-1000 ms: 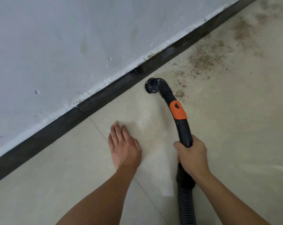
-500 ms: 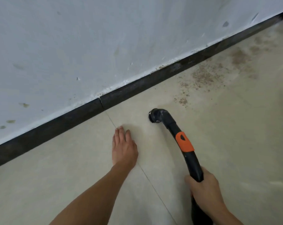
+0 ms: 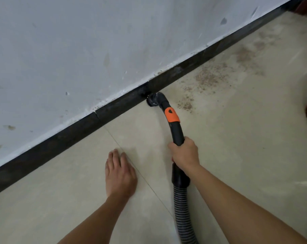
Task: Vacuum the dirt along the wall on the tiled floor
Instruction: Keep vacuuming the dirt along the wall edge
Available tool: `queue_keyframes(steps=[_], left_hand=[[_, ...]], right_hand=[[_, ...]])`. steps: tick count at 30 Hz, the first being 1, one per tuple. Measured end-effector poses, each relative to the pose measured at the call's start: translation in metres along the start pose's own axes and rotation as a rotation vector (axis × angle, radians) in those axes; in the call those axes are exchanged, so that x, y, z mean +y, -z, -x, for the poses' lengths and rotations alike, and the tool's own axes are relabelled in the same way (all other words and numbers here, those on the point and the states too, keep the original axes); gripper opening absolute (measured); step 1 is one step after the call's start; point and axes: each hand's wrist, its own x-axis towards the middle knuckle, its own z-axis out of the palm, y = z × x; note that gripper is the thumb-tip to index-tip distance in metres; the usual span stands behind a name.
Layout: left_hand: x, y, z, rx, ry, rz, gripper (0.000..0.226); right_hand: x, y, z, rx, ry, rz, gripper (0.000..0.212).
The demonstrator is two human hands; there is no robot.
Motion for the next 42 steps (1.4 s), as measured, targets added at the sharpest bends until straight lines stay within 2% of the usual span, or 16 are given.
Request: queue_keyframes(steps=[5, 11, 15, 18, 25, 31, 36, 42], left_hand=[[0.001, 0.003, 0.004, -0.027, -0.015, -0.018, 0.056], [0.006, 0.007, 0.002, -0.032, 0.006, -0.063, 0.064], [0.019, 0.010, -0.002, -0.091, -0.118, -0.052, 0.055], [0.043, 0.019, -0.014, -0.044, -0.115, 0.027, 0.056], [0.069, 0.006, -0.048, -0.094, -0.071, 0.070, 0.052], [0.067, -0.014, -0.042, -0.033, -0.084, 0.035, 0.058], [0.067, -0.015, -0.041, -0.029, -0.078, 0.020, 0.058], [0.066, -0.014, -0.042, -0.028, -0.079, 0.017, 0.058]], right_hand=[[0.047, 0.040, 0.035, -0.003, -0.050, 0.007, 0.009], [0.087, 0.111, 0.054, 0.256, -0.137, -0.026, 0.014], [0.096, 0.106, 0.078, 0.175, -0.125, -0.002, 0.011], [0.104, 0.092, 0.085, 0.126, -0.108, -0.002, 0.013], [0.123, 0.119, 0.056, 0.371, -0.227, -0.130, 0.017], [0.126, 0.146, 0.021, 0.520, -0.274, -0.225, 0.017], [0.106, 0.139, -0.009, 0.428, -0.228, -0.210, 0.014], [0.073, 0.139, -0.056, 0.415, -0.180, -0.200, 0.011]])
